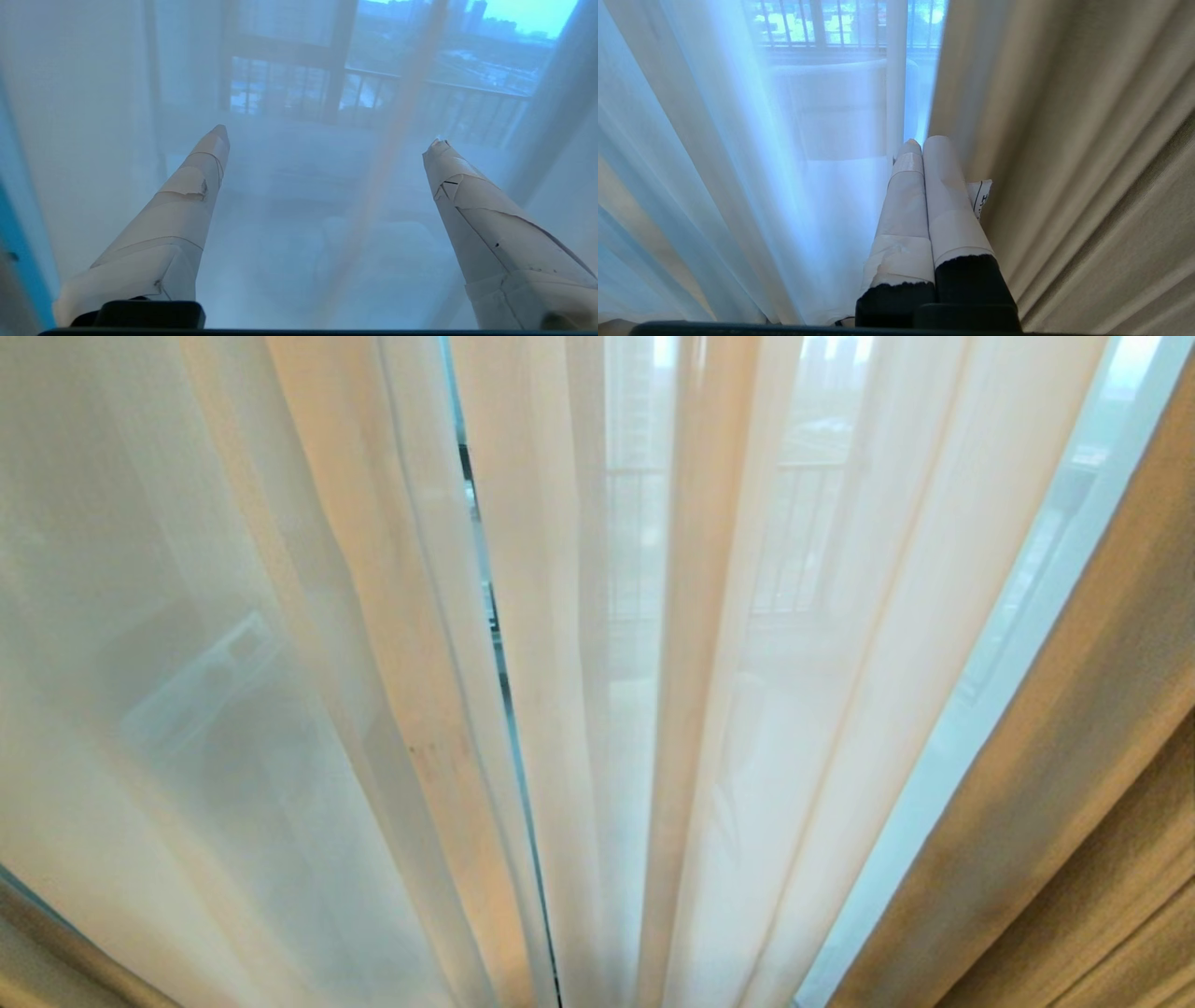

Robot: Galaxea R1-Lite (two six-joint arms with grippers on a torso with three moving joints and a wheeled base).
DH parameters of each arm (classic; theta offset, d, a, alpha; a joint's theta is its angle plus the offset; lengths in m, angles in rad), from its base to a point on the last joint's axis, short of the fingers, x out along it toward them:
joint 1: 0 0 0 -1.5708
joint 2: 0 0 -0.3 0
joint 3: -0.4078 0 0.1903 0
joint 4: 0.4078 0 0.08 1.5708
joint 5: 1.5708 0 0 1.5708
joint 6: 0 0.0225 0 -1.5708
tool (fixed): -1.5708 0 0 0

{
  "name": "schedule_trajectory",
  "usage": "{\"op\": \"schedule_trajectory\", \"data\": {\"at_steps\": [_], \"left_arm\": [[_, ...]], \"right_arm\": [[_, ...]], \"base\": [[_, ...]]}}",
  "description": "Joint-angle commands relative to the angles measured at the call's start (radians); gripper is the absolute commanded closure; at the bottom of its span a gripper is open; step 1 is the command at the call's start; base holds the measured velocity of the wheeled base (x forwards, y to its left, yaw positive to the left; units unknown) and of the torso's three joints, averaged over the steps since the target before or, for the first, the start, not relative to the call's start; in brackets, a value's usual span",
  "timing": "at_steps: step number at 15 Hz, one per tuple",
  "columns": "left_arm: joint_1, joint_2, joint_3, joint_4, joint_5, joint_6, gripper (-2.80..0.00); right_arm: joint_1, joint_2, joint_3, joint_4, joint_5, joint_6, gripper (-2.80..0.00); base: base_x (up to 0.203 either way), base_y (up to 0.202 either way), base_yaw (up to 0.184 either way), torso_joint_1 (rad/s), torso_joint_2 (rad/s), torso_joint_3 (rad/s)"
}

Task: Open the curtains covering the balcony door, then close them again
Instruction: Pull the outer curtains open on both sides

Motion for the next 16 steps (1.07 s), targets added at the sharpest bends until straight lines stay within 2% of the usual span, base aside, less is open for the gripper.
{"op": "schedule_trajectory", "data": {"at_steps": [1,3,4,5,12,16], "left_arm": [[-0.009,-0.063,0.035,-0.003,-0.011,-0.003,-2.8],[-0.021,-0.085,0.054,-0.002,-0.029,-0.003,-2.8],[-0.025,-0.1,0.069,-0.002,-0.031,-0.003,-0.15],[-0.031,-0.112,0.08,-0.001,-0.033,-0.003,0.0],[-0.053,-0.189,0.126,0.068,-0.038,-0.003,0.0],[-0.053,-0.202,0.146,0.068,-0.111,-0.003,0.0]], "right_arm": [[0.0,0.001,0.0,0.0,0.001,-0.001,0.0],[0.0,0.001,0.0,0.0,0.001,-0.001,0.0],[0.0,0.001,0.0,0.0,0.001,-0.001,0.0],[0.0,0.001,0.0,0.0,0.001,-0.001,0.0],[0.0,0.001,0.0,0.0,0.001,-0.001,0.0],[0.0,0.001,0.0,0.0,0.001,-0.001,0.0]], "base": [[0.0,0.0,0.0,0.0,0.0,0.0],[0.0,0.0,0.0,0.0,0.0,0.0],[0.0,0.0,0.0,0.0,0.0,0.0],[0.0,0.0,0.0,0.0,0.0,0.0],[0.0,0.0,0.0,0.0,0.0,0.0],[0.0,0.0,0.0,0.0,0.0,0.0]]}}
